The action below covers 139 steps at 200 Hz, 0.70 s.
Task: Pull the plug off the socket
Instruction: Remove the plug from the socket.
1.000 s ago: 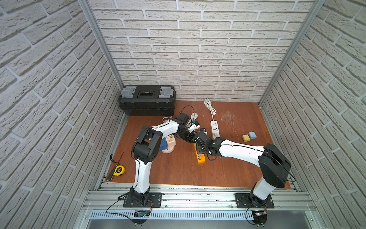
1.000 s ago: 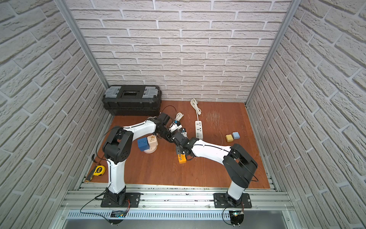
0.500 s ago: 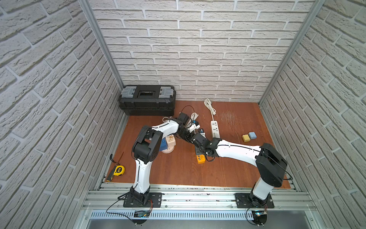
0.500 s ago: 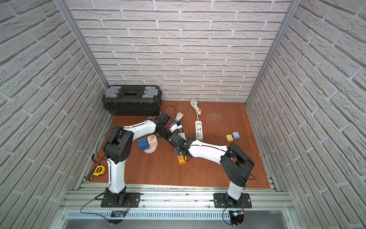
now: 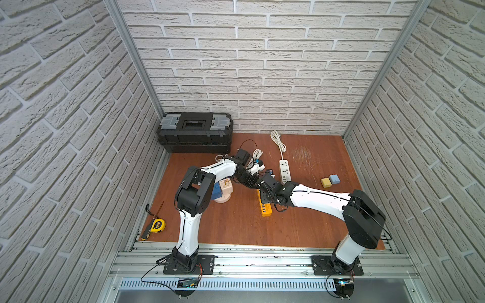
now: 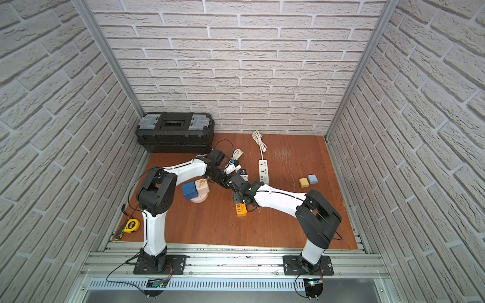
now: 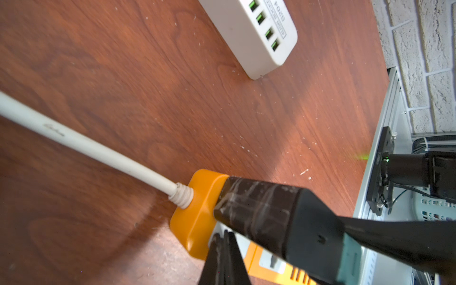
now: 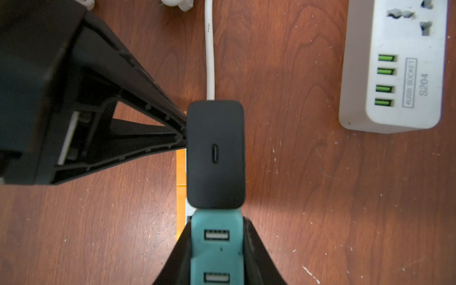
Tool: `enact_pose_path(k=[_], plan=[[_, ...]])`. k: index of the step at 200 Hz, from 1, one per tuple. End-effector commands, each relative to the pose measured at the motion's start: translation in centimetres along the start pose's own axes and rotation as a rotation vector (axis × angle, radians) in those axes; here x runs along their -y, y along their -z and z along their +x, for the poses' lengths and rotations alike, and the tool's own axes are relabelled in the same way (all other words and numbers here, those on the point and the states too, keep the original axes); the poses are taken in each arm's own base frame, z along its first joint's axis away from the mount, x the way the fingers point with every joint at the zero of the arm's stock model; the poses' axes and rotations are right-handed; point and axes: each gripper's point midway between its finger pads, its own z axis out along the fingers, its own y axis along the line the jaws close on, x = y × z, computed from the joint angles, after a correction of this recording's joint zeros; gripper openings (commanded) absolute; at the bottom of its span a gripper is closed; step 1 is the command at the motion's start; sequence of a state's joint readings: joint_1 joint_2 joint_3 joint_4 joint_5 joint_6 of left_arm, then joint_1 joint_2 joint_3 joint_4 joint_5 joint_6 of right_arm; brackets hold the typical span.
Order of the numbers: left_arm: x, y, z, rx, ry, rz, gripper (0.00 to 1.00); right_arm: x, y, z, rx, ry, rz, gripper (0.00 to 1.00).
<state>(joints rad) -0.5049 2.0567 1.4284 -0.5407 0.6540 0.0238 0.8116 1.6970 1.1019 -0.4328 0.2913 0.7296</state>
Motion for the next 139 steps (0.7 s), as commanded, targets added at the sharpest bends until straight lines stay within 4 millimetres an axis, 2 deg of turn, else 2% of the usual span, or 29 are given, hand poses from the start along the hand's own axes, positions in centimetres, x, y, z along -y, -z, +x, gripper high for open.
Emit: enact_pose_path(k=[1, 54, 108, 139], plan=[[-3.3, -1.9, 3.7, -0.117, 0.079, -0.087, 0.0, -1.1, 1.2, -1.6, 0.07, -0.018, -0.032, 0.02], [-3.5, -2.1, 3.8, -0.122, 0.084, -0.089, 0.0, -1.2, 1.5, -1.6, 0.092, 0.072, 0.082, 0.02], [-3.5, -2.1, 3.8, -0.122, 0.087, -0.087, 0.0, -2.0, 1.7, -1.9, 0.08, 0.002, -0.029, 0.02], [-3.5, -2.1, 3.8, -0.123, 0.088, -0.087, 0.0, -1.8, 1.7, -2.0, 0.075, -0.058, -0.087, 0.02]])
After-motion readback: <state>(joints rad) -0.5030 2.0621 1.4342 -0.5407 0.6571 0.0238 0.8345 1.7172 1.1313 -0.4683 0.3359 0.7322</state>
